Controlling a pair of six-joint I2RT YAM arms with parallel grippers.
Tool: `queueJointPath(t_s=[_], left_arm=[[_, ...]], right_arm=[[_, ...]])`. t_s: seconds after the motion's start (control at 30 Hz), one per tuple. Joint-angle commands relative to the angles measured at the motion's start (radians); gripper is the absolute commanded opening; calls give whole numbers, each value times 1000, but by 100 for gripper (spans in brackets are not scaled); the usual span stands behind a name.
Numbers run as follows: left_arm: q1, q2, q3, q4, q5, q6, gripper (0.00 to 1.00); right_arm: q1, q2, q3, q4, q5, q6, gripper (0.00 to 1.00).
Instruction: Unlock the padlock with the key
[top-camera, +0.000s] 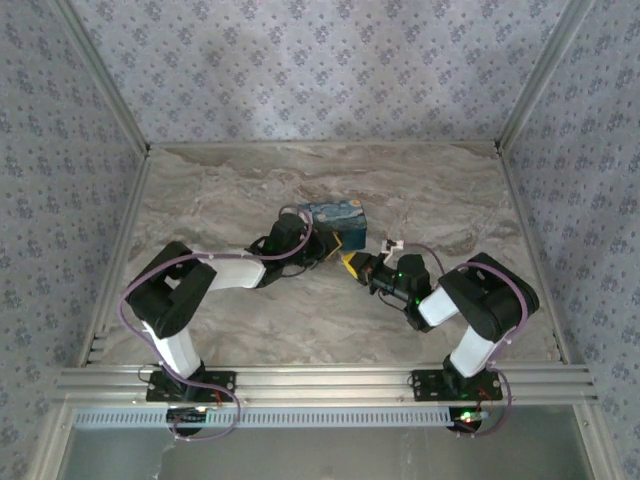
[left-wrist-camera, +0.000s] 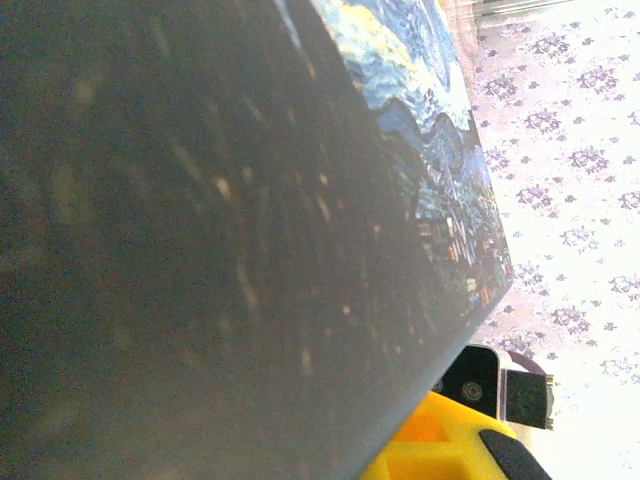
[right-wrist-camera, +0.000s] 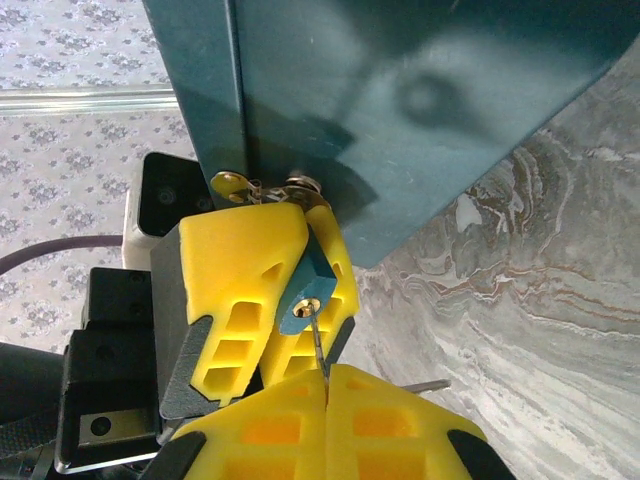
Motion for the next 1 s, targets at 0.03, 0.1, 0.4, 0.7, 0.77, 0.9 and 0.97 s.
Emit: queueJointPath(t_s=[0.03, 0.1, 0.4, 0.7, 0.77, 0.9, 0.97], left_arm=[[-18, 13, 13, 38, 38, -8, 9], [-19, 17, 19, 36, 42, -8, 9], [-24, 21, 16, 48, 48, -13, 10], [-24, 32, 15, 68, 51, -19, 10], [-25, 32, 13, 72, 50, -19, 10], [-24, 31, 9, 82, 46, -22, 10], [-22, 28, 4, 82, 46, -22, 10]], right_arm=[[-9, -30, -14, 50, 16, 4, 0], [-12, -25, -10, 50, 15, 5, 0], [-16, -7, 37, 49, 5, 12, 0], [-6, -7, 50, 50, 3, 1, 0], [-6, -4, 47, 48, 1, -1, 0], [-1, -12, 38, 49, -5, -14, 0], [-1, -21, 21, 49, -4, -18, 0]])
